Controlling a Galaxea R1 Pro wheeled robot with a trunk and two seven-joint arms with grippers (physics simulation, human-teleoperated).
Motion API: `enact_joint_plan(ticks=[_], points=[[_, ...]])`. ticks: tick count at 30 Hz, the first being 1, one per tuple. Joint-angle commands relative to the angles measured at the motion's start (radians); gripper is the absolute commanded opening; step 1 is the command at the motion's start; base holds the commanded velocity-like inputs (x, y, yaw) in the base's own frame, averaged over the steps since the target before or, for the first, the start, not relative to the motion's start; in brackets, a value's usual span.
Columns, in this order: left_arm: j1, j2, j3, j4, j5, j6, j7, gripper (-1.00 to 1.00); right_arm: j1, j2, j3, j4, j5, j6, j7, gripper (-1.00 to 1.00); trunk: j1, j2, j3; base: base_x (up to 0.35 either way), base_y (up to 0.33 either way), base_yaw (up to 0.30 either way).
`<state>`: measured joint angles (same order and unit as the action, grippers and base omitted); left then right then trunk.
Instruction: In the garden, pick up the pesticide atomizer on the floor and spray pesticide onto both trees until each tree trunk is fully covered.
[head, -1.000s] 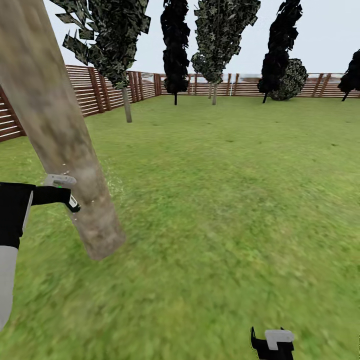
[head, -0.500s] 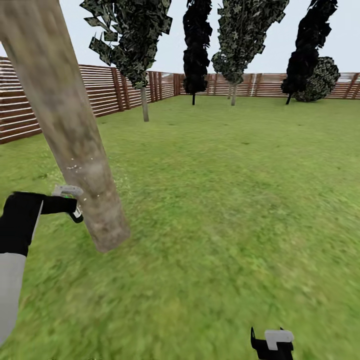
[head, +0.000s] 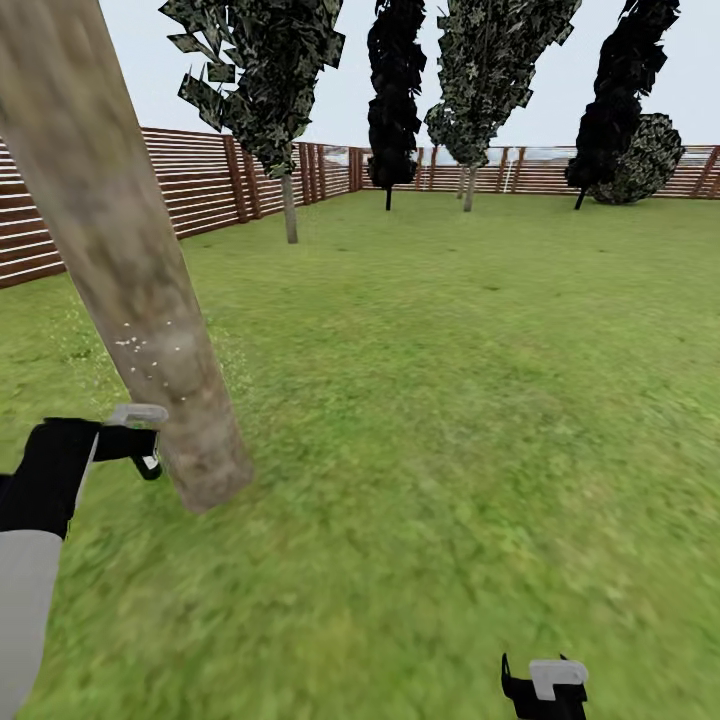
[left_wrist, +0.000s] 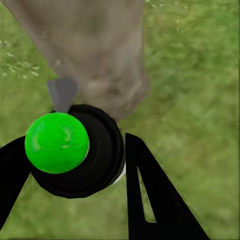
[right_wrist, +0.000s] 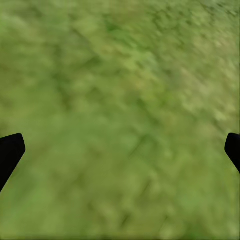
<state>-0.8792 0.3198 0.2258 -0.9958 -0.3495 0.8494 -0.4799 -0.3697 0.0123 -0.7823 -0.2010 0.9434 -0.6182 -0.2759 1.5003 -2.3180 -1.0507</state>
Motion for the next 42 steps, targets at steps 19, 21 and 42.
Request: enact_joint_plan(ticks=[19,21,42], points=[[0.088,0.007,0.076,0.087,0.021,-0.177,0.082,-1.00,0.000,0.000,0.000,0.000,0.000,0.000,0.000,1.00,0.000,0.000,0.000,0.000,-0.073,0.000],[0.088,0.006,0.077,0.091,0.020,-0.179,0.084,-1.00,0.000,0.000,0.000,0.000,0.000,0.000,0.000,1.00,0.000,0.000,0.000,0.000,-0.270,0.000],[0.101,-0.026,0.194,0.256,0.016,-0.375,0.281,-1.00,0.000,0.000,0.000,0.000,0.000,0.000,0.001,1.00,0.000,0.000,0.000,0.134,-0.223,0.096]])
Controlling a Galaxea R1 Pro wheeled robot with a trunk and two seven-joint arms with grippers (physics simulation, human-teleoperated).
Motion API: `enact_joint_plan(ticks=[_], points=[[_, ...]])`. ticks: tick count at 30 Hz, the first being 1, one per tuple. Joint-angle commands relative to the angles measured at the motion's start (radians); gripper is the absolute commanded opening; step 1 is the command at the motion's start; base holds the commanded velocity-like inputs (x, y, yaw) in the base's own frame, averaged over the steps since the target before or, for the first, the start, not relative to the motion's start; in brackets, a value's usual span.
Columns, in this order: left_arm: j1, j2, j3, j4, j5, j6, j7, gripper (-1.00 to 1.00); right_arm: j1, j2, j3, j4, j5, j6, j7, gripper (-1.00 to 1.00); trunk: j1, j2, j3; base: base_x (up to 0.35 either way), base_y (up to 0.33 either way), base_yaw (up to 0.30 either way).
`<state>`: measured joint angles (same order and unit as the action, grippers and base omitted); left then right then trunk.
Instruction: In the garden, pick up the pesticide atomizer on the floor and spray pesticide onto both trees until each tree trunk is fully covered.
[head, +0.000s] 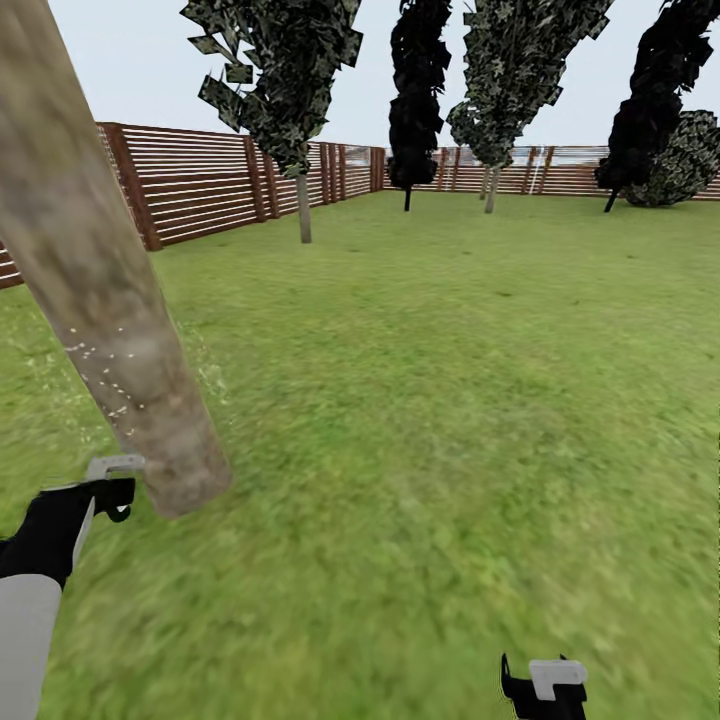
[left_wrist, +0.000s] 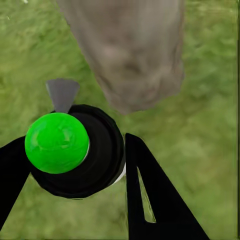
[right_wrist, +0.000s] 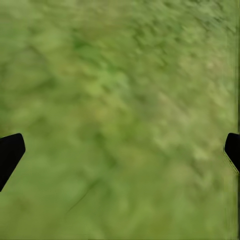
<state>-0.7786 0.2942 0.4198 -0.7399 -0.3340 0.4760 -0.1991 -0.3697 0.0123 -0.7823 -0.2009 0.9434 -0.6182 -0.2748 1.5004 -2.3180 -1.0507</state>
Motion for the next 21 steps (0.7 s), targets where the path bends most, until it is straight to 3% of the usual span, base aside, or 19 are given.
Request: enact_joint_plan(ticks=[1,3,4,7,9,11,13,15,16,21], points=[[0.006,-0.006,0.002,0.006,0.004,-0.016,0.003,-1.00,0.000,0.000,0.000,0.000,0.000,0.000,0.000,1.00,0.000,0.000,0.000,0.078,-0.258,0.000],[0.011,-0.063,0.001,0.007,0.004,-0.031,0.008,-1.00,0.000,0.000,0.000,0.000,0.000,0.000,0.000,1.00,0.000,0.000,0.000,0.016,-0.267,0.000],[0.011,-0.079,0.002,0.003,0.005,-0.031,0.008,-1.00,0.000,0.000,0.000,0.001,0.000,0.000,0.000,1.00,0.000,0.000,0.000,0.002,-0.269,0.000],[0.012,-0.071,0.013,0.002,0.003,-0.031,0.009,-1.00,0.000,0.000,0.001,0.001,0.000,0.000,0.000,1.00,0.000,0.000,0.000,0.001,-0.269,0.105],[0.014,-0.046,0.086,0.002,0.001,-0.034,0.006,-1.00,0.000,0.000,0.001,0.002,0.000,0.000,0.000,1.00,0.000,0.000,0.000,0.000,-0.269,0.259],[0.015,-0.039,0.113,0.004,-0.003,-0.036,0.006,-1.00,0.000,0.000,0.001,0.002,0.000,0.000,0.000,1.00,0.000,0.000,0.000,0.000,-0.269,0.274],[0.015,-0.051,0.107,0.004,-0.005,-0.037,0.039,-1.00,0.000,0.000,0.001,0.002,0.000,0.000,0.000,1.00,0.000,0.000,0.000,0.050,-0.269,0.277],[0.015,-0.095,0.052,0.008,-0.005,-0.039,0.152,-1.00,0.000,0.001,0.001,0.002,0.001,0.000,0.000,1.00,0.000,0.000,0.000,0.119,-0.269,0.278],[0.015,-0.104,0.040,0.009,-0.005,-0.039,0.183,-1.00,0.000,0.001,0.001,0.002,0.000,0.000,0.000,1.00,0.000,0.000,0.000,0.128,-0.269,0.278],[0.022,-0.110,0.032,0.038,-0.004,-0.074,0.206,-1.00,0.000,0.002,0.001,0.000,0.000,0.000,0.000,1.00,0.000,0.000,0.000,0.165,-0.253,0.278]])
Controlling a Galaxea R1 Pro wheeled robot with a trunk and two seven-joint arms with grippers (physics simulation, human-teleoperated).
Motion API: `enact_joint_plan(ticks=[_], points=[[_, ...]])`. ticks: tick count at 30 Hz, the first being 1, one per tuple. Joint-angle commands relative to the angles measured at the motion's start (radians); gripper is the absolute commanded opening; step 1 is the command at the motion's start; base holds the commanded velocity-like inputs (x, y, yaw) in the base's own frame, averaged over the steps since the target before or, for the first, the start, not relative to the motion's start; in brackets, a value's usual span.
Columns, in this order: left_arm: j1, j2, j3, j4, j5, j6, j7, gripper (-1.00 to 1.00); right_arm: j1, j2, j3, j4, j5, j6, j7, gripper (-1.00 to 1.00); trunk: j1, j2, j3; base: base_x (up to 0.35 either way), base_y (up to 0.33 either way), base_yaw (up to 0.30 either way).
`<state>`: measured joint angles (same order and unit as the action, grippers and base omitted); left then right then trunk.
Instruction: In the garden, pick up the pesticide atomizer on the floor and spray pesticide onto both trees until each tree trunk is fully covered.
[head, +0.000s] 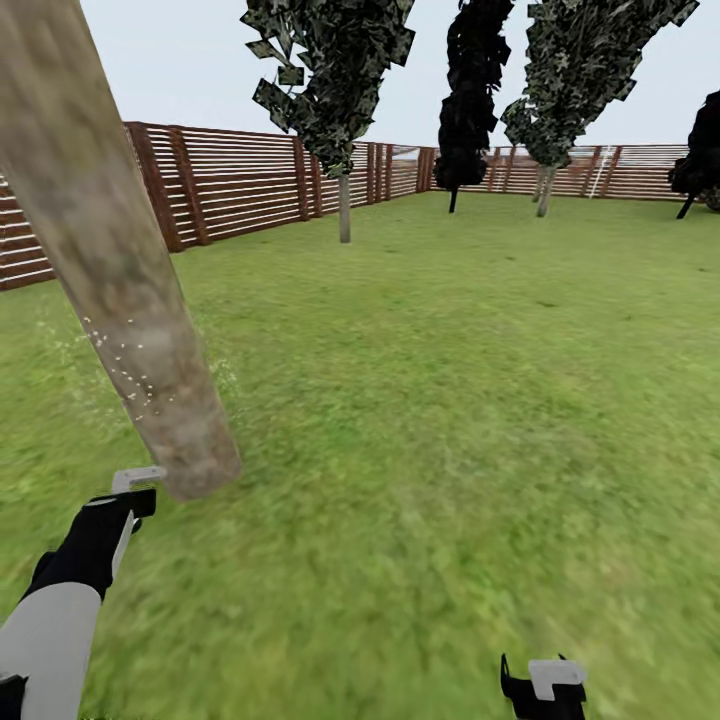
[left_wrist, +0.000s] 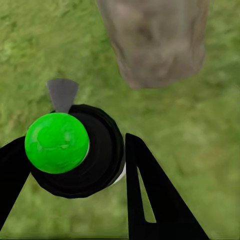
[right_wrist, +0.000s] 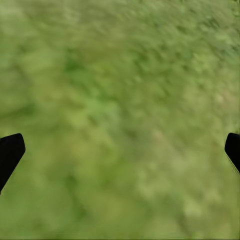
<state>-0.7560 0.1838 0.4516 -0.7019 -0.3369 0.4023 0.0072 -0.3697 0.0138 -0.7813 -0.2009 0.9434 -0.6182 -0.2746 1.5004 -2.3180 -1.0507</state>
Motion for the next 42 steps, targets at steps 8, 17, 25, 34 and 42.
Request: enact_joint_plan(ticks=[8,17,25,34,42], points=[[0.006,0.001,-0.004,0.006,-0.005,-0.005,-0.001,-1.00,0.000,-0.001,-0.001,0.000,0.000,0.000,0.000,1.00,0.000,0.000,0.000,0.212,-0.215,0.123],[0.007,0.000,-0.004,0.007,-0.007,-0.005,-0.001,-1.00,0.000,-0.001,-0.001,0.000,0.000,0.000,-0.001,1.00,0.000,0.000,0.000,0.275,-0.135,0.000],[0.009,-0.001,-0.004,0.007,-0.006,-0.005,0.000,-1.00,0.000,-0.001,-0.001,0.000,0.000,0.000,-0.002,1.00,0.000,0.000,0.000,0.290,-0.130,0.101],[0.009,-0.011,-0.004,0.007,-0.033,-0.005,0.000,-1.00,0.000,-0.001,-0.001,0.000,0.000,0.000,-0.002,1.00,0.000,0.000,0.000,0.258,-0.167,0.208],[0.009,-0.012,-0.004,0.007,-0.034,-0.005,0.000,-1.00,0.000,-0.001,-0.001,0.001,0.001,0.000,-0.002,1.00,0.000,0.000,0.000,0.240,-0.170,0.030]])
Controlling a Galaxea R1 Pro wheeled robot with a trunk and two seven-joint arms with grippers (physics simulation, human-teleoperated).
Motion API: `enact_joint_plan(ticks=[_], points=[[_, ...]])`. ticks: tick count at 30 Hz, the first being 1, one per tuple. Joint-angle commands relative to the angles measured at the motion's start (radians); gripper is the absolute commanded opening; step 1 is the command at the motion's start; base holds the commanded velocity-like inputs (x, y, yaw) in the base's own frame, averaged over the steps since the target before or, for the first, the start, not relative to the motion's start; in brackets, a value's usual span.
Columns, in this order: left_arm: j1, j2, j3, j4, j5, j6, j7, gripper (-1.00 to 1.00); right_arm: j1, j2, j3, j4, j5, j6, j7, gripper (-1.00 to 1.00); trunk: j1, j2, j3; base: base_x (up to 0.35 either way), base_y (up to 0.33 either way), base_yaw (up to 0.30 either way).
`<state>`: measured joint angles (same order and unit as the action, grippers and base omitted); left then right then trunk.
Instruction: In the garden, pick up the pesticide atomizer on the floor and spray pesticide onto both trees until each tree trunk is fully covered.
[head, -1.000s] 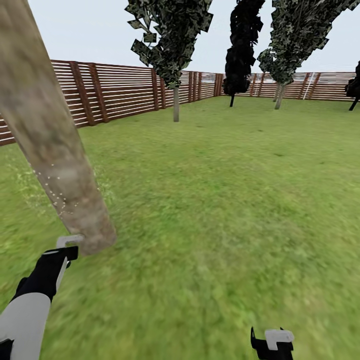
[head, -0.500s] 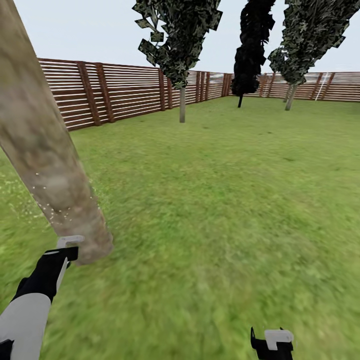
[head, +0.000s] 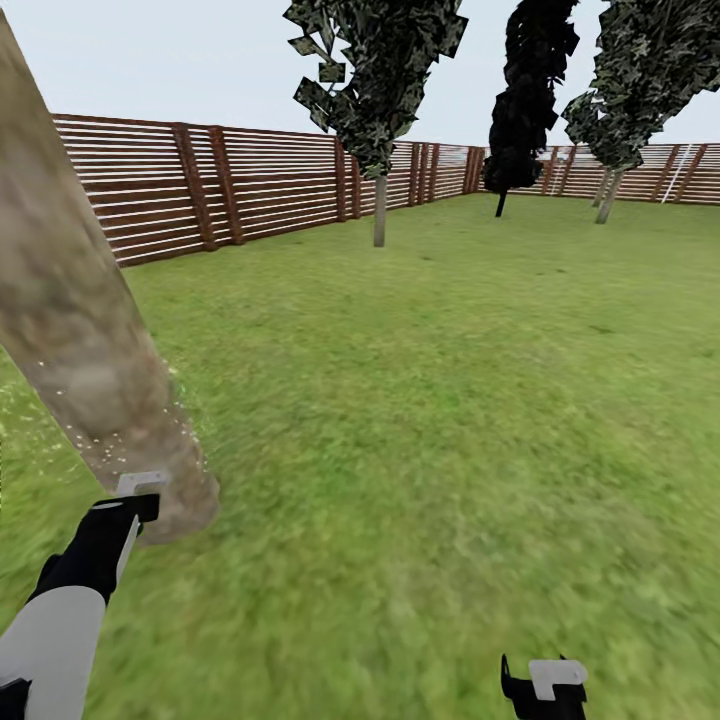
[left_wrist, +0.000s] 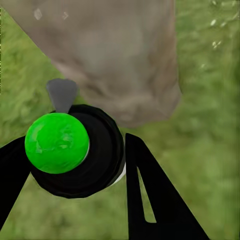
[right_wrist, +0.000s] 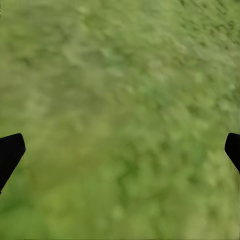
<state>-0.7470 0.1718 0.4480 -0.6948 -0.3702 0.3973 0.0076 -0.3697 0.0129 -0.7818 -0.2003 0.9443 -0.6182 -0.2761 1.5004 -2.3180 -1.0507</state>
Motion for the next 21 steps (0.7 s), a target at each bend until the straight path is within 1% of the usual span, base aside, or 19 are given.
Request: enact_joint_plan(ticks=[1,6,7,9,13,21], points=[[0.000,0.000,0.000,0.000,-0.001,0.000,0.000,-1.00,0.000,0.000,0.000,0.000,0.000,0.000,0.000,1.00,0.000,0.000,0.000,0.240,-0.170,0.228],[0.000,0.000,0.000,0.000,-0.003,0.001,0.000,-1.00,0.000,-0.001,0.000,0.001,0.000,0.000,0.000,1.00,0.000,0.000,0.000,0.240,-0.170,0.268],[0.000,0.000,0.000,0.000,-0.015,0.001,0.000,-1.00,0.000,0.000,0.000,0.001,0.001,0.000,0.001,1.00,0.000,0.000,0.000,0.240,-0.170,0.276],[0.000,0.000,0.000,0.000,-0.028,0.002,0.000,-1.00,0.000,0.000,0.000,0.001,0.001,0.000,0.001,1.00,0.000,0.000,0.000,0.240,-0.170,0.276],[0.000,0.000,0.000,0.000,-0.033,0.002,0.000,-1.00,0.000,0.000,0.001,0.001,0.001,0.000,0.001,1.00,0.000,0.000,0.000,0.204,-0.204,0.265],[0.000,0.000,0.000,0.000,-0.032,0.000,0.000,-1.00,0.000,0.000,0.000,0.001,0.001,0.000,0.002,1.00,0.000,0.000,0.000,0.027,-0.266,0.037]])
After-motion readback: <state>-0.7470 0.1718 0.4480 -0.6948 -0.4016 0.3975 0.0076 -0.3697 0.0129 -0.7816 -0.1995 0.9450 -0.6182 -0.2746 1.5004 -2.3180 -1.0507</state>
